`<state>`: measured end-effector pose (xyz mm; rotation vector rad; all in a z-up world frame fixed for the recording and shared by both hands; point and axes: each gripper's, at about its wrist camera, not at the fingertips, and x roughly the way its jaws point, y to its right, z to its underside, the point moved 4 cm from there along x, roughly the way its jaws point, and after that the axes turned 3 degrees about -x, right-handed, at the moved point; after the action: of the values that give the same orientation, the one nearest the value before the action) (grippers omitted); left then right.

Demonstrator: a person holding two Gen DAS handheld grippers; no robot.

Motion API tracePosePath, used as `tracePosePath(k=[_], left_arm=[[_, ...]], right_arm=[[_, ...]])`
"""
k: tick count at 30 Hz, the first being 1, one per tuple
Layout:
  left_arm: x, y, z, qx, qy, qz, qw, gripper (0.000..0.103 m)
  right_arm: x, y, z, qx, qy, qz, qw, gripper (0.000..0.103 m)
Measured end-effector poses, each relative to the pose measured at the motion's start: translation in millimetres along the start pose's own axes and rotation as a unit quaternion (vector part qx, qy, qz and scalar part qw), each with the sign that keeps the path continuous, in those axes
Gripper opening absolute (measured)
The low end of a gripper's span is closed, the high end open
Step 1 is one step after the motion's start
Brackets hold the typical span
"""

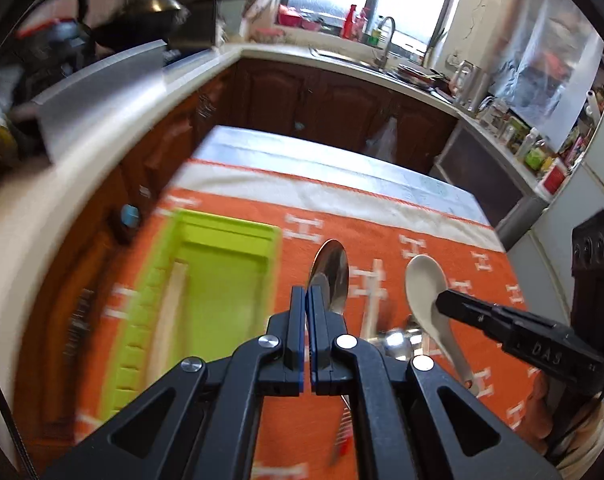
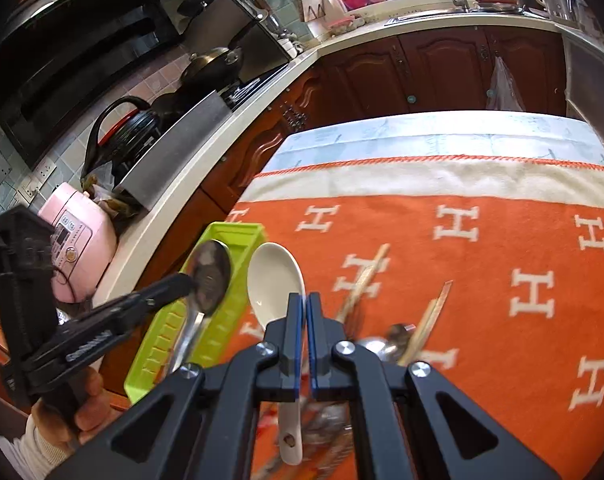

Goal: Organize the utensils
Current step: 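Drop the steel spoon into the green tray with the left tool while the right tool drops the ceramic spoon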

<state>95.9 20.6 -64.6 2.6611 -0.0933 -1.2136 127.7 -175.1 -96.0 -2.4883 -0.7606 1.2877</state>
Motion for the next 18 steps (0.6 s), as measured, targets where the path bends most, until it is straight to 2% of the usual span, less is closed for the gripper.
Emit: tracePosePath(k=[4, 10, 12, 18], left_arm=[[-16, -42, 5, 0.004, 0.001, -0.041, 0.9991, 0.0], [-2, -85, 18, 0.004, -0.009, -0.073, 0.9973, 0.0], [5, -90, 23, 0.008, -0.014, -0.072, 0.9973, 0.0], [30, -95, 38, 0.004, -0.038, -0.033, 0.9987, 0.0]], right_arm=[[19, -38, -4, 0.011, -0.006, 0.002, 1.0, 0.002], [77, -72, -13, 0.066, -0.031, 0.035, 0.997, 0.002], [96, -78, -17, 0.081, -0.033, 0.046, 0.995, 0.002], [137, -86, -25, 0.08, -0.026, 0.101, 0.991, 0.002]])
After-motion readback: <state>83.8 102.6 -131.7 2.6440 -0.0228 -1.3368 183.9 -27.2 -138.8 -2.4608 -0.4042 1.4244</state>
